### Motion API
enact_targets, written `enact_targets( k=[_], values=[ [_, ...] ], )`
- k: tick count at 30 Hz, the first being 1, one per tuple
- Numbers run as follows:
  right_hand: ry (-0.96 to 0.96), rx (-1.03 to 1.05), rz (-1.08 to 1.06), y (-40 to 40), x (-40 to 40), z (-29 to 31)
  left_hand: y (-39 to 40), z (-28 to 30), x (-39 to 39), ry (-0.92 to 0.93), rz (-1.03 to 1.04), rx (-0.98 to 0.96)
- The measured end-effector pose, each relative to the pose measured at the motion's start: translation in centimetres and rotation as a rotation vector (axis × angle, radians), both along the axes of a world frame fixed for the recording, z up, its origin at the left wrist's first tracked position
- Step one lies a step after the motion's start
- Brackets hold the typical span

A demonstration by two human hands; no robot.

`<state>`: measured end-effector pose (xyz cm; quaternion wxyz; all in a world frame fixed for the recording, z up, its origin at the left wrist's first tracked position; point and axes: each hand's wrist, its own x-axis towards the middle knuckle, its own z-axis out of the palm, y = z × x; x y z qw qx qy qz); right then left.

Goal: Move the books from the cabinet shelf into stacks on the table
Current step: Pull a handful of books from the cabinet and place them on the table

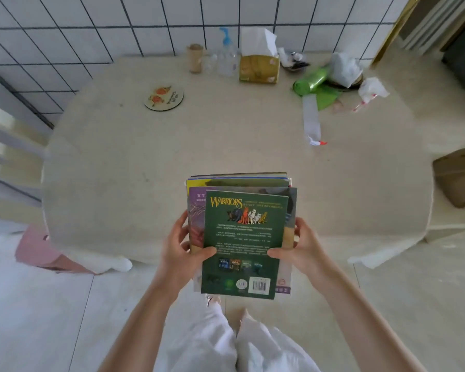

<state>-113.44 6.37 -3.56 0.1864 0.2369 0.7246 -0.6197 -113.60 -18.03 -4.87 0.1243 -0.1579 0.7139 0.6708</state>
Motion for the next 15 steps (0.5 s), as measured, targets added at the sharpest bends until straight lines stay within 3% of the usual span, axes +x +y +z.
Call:
enact_targets(
  k=[11,15],
  values=[
    [0.411,0.159,0.021,-4.1,-10.8,-3.7,-4.5,-4.0,-11.5,0.183,-0.023,-0.367],
    [0.397,0.177,0.002,-5.5,-13.4,-6.0,-5.9,-5.3,-14.1,0.239,-0.032,-0.426]
  ],
)
